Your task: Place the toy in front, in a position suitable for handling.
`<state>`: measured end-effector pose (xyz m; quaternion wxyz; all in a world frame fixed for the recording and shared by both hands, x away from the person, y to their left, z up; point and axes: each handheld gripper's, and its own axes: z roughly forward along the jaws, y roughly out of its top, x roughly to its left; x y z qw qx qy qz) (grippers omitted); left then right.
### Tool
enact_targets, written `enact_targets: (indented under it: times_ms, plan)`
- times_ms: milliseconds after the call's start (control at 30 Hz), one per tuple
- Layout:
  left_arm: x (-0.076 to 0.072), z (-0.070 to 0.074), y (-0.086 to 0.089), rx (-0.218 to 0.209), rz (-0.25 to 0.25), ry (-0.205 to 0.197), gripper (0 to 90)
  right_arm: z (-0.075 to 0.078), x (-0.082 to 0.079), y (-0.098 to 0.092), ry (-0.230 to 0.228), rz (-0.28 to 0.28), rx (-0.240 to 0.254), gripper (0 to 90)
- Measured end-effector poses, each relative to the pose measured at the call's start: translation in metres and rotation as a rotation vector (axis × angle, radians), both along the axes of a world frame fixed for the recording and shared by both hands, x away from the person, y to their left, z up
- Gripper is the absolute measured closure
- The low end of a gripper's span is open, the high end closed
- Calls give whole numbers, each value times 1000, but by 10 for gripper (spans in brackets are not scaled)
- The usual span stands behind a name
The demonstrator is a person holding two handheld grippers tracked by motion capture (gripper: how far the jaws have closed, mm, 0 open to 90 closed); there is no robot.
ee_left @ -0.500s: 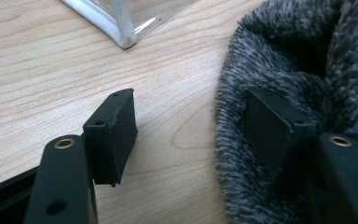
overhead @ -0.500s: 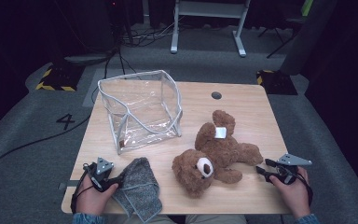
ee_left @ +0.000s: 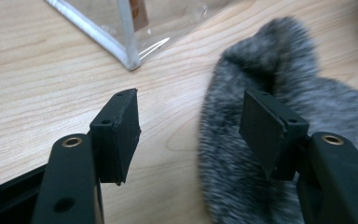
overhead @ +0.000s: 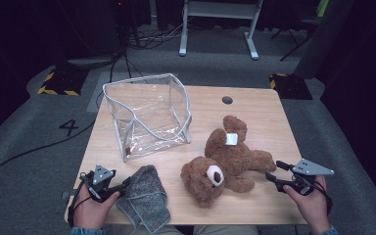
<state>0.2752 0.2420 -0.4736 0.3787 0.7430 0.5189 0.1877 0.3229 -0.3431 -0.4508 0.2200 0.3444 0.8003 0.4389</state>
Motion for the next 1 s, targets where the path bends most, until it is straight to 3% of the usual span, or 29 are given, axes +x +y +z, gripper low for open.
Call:
enact_targets:
  times_ms: [67,133,167,200,267,333,400,533,600,633,833,1000]
  plan:
    - [-3,3,0,-25,3,10,413,4,-1,8,-9,28,1,323]
    - [-9,7,1,-53,-16,33,410,5,2,36,-18,123,1,312]
    - [-14,10,-1,-25,-54,29,404,3,5,46,-17,149,-13,309]
    - [-14,10,-1,-25,-54,29,413,3,5,46,-17,149,-13,309]
    - [-17,11,-4,17,-127,50,414,-7,13,72,-11,190,-51,263]
    - [-20,9,-9,2,-193,55,404,-11,17,79,-27,183,-79,252]
    - [-19,7,-13,9,-219,67,392,-13,23,87,-81,156,-110,253]
    - [-15,-2,-20,30,-254,94,402,-12,33,93,-108,133,-107,264]
    - [-14,-5,-25,36,-268,104,425,-12,39,97,-121,123,-124,264]
    - [-12,-8,-31,45,-299,113,437,-13,47,101,-135,111,-140,264]
    - [-8,-14,-46,56,-329,127,447,-15,62,108,-124,95,-119,264]
    - [-3,-18,-61,54,-365,119,448,-19,75,120,-125,42,-88,264]
